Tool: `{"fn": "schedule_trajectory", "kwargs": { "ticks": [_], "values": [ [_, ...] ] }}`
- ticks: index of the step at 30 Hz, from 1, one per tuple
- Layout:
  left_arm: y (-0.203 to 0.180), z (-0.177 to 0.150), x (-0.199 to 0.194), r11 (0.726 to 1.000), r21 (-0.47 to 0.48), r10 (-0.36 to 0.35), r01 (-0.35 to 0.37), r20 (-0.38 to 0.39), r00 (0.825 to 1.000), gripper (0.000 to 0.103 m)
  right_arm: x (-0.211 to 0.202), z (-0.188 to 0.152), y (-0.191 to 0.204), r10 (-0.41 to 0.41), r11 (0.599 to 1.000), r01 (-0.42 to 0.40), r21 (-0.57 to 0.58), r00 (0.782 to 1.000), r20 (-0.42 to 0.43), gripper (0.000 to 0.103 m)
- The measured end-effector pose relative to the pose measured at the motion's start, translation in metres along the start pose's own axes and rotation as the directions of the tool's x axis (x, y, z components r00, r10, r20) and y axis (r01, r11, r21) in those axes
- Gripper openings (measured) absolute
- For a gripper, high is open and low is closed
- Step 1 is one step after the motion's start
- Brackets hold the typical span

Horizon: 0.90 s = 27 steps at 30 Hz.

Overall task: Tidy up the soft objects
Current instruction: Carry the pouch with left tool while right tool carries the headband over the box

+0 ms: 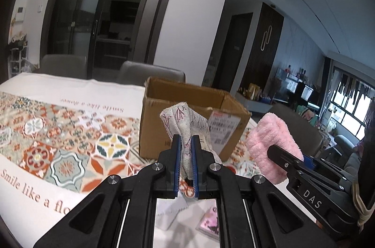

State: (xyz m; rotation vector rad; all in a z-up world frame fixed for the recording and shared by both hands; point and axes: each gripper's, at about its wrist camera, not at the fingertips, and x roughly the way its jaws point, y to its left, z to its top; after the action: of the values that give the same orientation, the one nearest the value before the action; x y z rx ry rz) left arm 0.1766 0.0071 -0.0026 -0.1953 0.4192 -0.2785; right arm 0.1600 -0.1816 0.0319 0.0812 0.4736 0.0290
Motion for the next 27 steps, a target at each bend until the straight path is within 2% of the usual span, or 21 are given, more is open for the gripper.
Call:
{"fn": "schedule_trajectory", "kwargs": {
  "ticks": [13, 27],
  "values": [
    [0.004, 0.029, -0.009, 1.000, 0.004, 0.019, -0.019, 0.073, 0.997, 0.010, -0.001, 0.036, 0.008, 0.053, 0.999, -0.053, -0.002, 0.996, 0.076, 0.028],
    [-0.002, 0.029, -0.037, 0.999, 0.001, 0.033, -0.033, 0.105, 0.994, 0.010, -0.022, 0.039, 0.014, 0.075, 0.997, -0.074, -0.012, 0.992, 0.099, 0.028]
  ]
}}
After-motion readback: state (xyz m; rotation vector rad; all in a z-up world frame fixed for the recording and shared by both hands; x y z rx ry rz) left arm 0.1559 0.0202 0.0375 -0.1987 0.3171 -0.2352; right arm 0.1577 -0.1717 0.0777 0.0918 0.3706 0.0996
